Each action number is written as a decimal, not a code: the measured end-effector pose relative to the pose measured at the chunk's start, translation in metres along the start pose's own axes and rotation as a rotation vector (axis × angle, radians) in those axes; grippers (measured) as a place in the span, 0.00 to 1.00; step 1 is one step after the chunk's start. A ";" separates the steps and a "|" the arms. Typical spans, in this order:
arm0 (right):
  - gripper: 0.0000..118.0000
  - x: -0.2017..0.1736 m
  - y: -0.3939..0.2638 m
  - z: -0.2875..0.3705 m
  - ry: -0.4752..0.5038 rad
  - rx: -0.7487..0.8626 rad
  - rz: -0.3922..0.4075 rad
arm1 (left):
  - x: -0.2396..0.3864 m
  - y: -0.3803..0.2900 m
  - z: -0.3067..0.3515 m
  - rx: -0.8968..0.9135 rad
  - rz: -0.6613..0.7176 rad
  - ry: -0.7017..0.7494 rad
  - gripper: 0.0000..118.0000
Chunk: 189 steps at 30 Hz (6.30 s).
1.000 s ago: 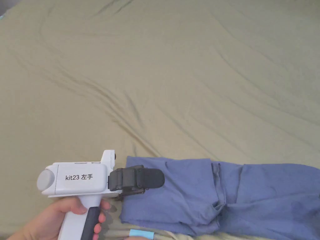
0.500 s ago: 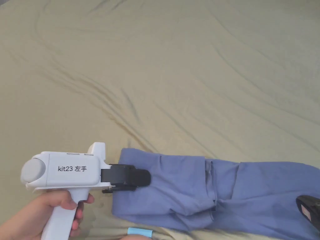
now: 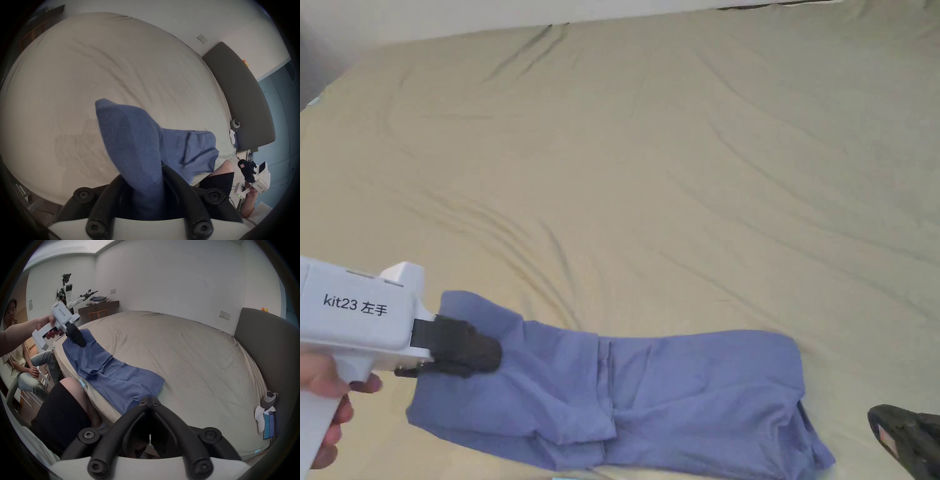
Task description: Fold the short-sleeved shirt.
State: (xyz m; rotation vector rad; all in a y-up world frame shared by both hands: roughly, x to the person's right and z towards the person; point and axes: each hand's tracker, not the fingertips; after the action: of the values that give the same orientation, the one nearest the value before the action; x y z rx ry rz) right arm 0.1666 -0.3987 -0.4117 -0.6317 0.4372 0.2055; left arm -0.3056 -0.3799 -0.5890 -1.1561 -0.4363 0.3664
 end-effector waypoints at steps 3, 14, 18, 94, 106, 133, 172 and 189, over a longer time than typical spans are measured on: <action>0.00 0.003 -0.005 0.009 0.008 0.010 0.004 | 0.056 0.008 -0.006 -0.009 -0.017 0.040 0.06; 0.00 0.039 -0.031 0.058 -0.008 0.108 -0.086 | 0.164 -0.014 -0.137 -0.184 -0.172 0.111 0.10; 0.00 0.051 -0.040 0.068 -0.021 0.124 -0.123 | 0.188 -0.021 -0.177 -0.215 -0.175 0.085 0.69; 0.00 0.074 -0.026 -0.189 0.400 -0.238 -0.619 | -0.011 -0.041 -0.206 -0.118 0.209 -0.504 0.18; 0.00 0.038 0.018 -0.113 0.374 -0.068 -0.441 | -0.029 0.013 -0.047 -0.039 -0.308 0.154 0.17; 0.00 0.003 0.045 -0.106 0.306 -0.098 -0.280 | -0.303 0.079 0.096 -0.150 -0.017 0.983 0.41; 0.00 0.010 0.093 0.004 -0.416 0.467 -0.055 | 0.243 -0.099 -0.001 1.033 -0.394 0.413 0.00; 0.88 0.020 0.086 0.010 -0.502 0.479 -0.152 | 0.252 -0.109 -0.007 1.080 -0.408 0.441 0.67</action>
State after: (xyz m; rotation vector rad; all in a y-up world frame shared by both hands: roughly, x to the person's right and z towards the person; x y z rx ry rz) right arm 0.1609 -0.3236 -0.4589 -0.1267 -0.0527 0.1015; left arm -0.0794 -0.3004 -0.4546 -0.0617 -0.0341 -0.0448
